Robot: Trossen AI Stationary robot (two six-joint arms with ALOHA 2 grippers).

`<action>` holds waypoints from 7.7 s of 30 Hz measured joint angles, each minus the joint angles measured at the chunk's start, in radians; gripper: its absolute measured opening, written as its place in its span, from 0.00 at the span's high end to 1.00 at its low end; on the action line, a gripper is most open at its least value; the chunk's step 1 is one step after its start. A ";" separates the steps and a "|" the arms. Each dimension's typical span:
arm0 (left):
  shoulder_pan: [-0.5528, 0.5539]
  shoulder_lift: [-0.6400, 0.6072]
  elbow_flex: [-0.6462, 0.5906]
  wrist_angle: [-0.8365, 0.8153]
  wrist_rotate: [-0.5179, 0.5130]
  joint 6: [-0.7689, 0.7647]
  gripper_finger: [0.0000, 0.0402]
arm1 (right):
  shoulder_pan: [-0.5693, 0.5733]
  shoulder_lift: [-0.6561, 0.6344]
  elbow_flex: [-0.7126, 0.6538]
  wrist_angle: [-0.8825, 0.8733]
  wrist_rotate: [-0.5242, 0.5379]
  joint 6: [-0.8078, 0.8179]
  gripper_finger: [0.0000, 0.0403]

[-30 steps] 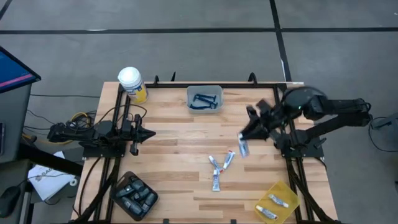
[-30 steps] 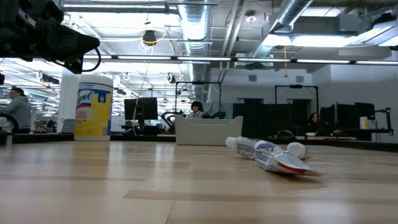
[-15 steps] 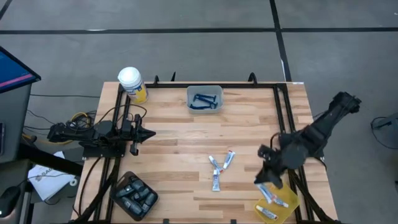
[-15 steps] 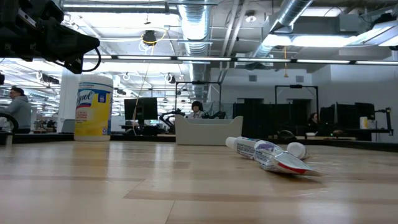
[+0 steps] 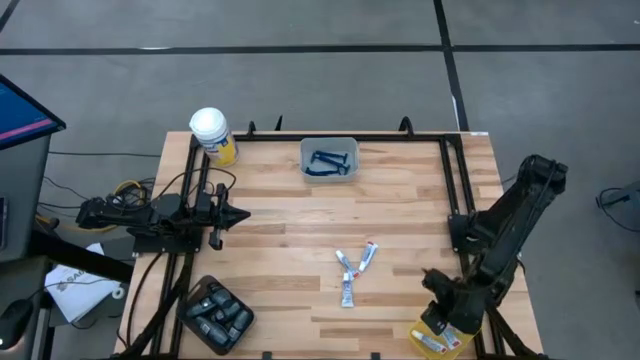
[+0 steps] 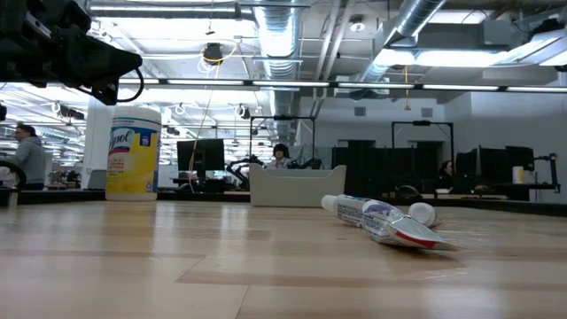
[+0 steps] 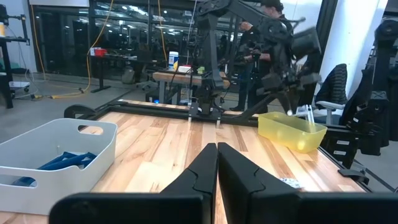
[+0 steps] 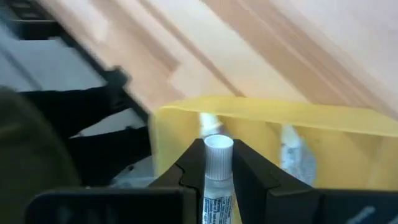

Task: Pick & Place Travel size toiletries
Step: Put the white toothpaste into the yellow bin

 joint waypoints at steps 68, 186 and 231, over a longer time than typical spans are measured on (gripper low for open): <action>0.000 0.000 0.000 0.000 0.000 0.000 0.98 | -0.665 -0.031 0.021 -0.021 -0.117 -1.436 0.46; 0.000 0.000 0.000 0.002 0.000 0.000 0.98 | -0.719 -0.035 -0.188 -0.324 -0.069 -1.279 0.44; 0.000 0.000 0.000 0.002 0.000 0.000 0.98 | -0.803 0.168 -0.060 -0.069 -0.225 -1.362 0.87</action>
